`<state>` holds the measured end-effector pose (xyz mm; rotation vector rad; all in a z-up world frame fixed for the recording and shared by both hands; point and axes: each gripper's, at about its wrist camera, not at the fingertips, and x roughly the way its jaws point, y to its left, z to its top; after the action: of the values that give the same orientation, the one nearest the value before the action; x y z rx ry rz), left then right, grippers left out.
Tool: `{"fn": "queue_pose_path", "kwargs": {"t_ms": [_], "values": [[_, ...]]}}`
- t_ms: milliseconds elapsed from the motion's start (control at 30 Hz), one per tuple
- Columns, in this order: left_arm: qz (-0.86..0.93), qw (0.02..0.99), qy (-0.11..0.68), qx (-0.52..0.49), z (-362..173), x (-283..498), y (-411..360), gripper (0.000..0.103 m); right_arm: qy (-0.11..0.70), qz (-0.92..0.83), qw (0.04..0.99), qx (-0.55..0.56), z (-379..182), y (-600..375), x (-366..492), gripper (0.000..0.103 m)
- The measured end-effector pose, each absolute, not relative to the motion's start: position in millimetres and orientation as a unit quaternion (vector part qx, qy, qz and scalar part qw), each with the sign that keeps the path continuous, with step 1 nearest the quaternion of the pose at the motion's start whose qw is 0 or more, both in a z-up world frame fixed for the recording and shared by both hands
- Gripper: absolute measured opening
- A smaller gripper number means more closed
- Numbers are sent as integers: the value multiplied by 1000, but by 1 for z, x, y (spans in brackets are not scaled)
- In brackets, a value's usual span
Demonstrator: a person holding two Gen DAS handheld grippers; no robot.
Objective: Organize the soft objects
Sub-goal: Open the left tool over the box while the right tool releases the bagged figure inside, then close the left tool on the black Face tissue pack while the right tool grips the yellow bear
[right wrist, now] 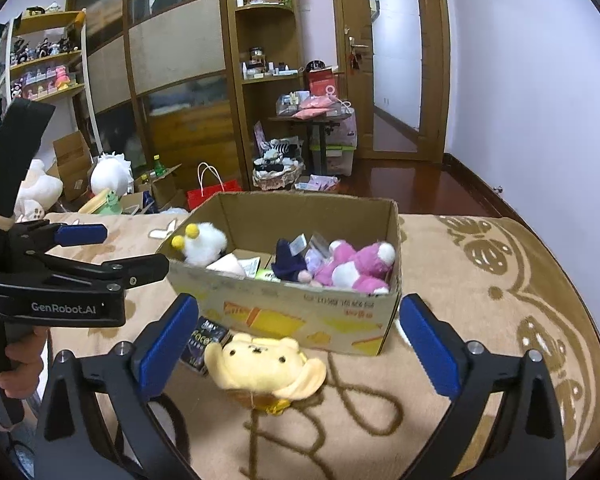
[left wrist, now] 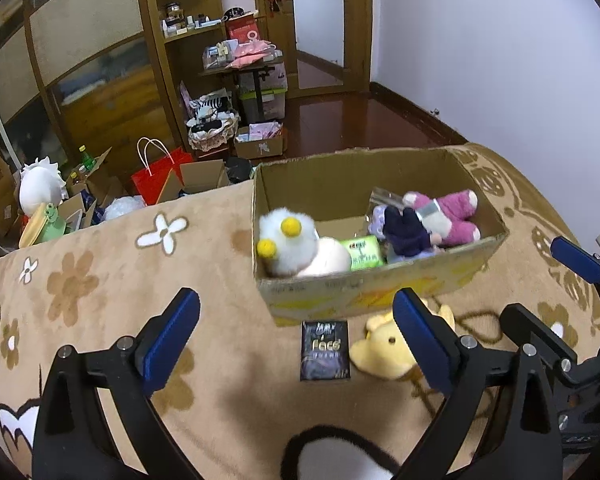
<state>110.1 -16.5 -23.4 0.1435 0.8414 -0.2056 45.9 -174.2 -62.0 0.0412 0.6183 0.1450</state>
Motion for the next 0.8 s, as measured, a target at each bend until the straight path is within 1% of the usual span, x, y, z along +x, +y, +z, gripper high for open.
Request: {"fn": "queue_pose_path", "kwargs": {"t_ms": [267, 800], "values": [[-99, 892, 432, 86, -34, 103, -17, 97, 323, 64, 944, 19, -75, -166, 36, 103], [-103, 852, 510, 61, -86, 146, -16, 96, 376, 81, 923, 20, -124, -150, 65, 103]]}}
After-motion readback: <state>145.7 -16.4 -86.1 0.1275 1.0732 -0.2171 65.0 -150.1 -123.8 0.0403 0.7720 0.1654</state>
